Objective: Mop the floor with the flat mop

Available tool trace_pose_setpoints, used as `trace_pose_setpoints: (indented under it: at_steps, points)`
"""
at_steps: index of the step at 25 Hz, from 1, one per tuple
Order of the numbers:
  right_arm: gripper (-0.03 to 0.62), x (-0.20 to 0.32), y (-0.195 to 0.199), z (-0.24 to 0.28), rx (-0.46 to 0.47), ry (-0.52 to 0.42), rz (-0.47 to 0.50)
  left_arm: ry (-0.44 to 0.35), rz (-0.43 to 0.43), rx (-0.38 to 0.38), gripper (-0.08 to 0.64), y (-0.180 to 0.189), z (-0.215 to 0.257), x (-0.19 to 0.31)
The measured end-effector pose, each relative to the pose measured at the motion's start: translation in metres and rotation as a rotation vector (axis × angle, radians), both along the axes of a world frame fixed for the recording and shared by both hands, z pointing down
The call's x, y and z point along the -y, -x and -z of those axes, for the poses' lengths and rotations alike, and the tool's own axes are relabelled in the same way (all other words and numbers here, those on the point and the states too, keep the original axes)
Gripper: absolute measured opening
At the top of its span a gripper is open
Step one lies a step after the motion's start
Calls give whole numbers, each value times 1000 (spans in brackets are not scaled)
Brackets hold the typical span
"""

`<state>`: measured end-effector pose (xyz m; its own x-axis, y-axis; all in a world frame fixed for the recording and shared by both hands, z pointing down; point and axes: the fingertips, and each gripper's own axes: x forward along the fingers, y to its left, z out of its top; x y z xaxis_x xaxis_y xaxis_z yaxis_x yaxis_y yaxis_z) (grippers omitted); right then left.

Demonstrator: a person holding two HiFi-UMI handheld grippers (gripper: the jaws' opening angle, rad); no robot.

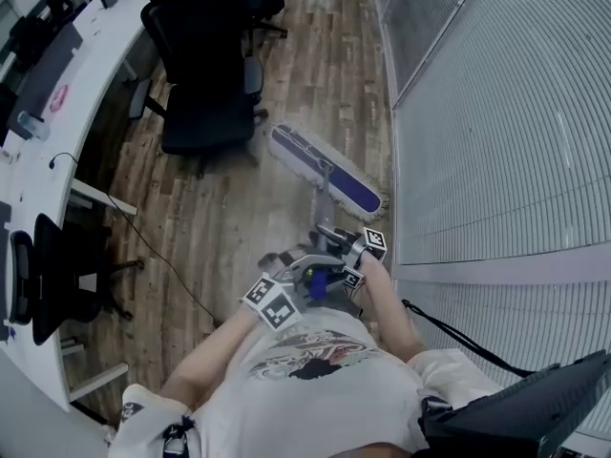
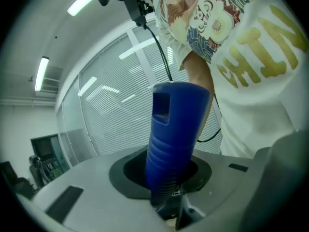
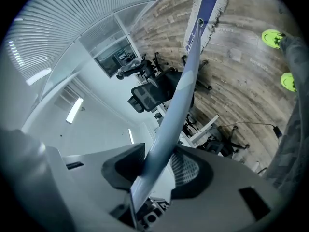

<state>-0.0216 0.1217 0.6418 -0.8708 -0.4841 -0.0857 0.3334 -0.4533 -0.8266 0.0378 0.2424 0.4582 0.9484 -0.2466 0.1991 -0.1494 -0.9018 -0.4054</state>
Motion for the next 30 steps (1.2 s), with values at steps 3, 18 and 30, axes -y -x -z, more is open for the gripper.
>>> trace_pose_setpoints:
  at_steps: [3, 18, 30]
  points:
    - [152, 4, 1, -3, 1, -11, -4, -26, 3, -3, 77, 0, -3, 3]
    - [149, 190, -39, -32, -7, -21, 74, -4, 38, 39, 84, -44, -39, 185]
    - [152, 384, -110, -12, 3, -32, 163, 13, 124, 7, 85, -127, -22, 388]
